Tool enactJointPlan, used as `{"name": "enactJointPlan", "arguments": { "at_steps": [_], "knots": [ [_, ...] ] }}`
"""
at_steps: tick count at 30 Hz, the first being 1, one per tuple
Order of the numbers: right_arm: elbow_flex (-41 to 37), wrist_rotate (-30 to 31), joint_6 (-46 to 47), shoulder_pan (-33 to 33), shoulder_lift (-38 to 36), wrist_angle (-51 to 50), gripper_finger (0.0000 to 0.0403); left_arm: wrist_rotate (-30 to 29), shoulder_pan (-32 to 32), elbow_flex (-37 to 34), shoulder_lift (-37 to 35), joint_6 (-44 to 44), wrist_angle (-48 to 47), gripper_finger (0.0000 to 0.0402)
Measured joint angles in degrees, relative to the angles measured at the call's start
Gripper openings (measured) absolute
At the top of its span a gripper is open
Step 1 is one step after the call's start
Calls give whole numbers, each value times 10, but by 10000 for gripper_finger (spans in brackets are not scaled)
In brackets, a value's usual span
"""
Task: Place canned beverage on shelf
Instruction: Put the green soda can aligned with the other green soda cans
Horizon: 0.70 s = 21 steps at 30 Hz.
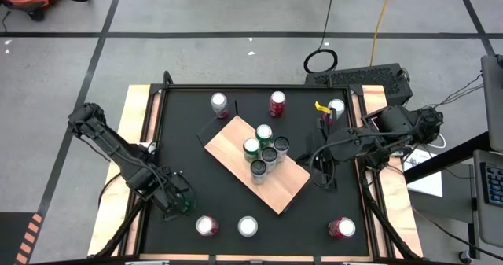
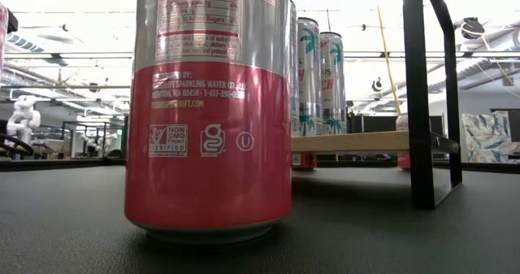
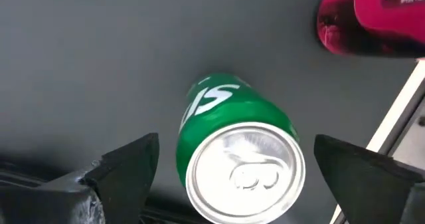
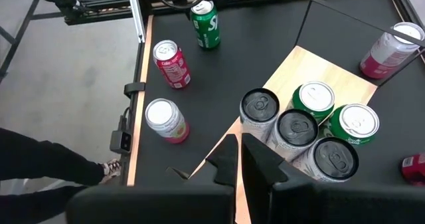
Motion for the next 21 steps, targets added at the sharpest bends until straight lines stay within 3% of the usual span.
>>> {"name": "enactJointPlan", "arguments": {
  "at_steps": [12, 21],
  "knots": [
    [0, -1, 0, 0, 0, 0, 0, -7, 0, 0, 17, 13, 15, 392],
    [0, -1, 0, 0, 0, 0, 0, 0, -7, 0, 43, 13, 35, 334]
  ]
}}
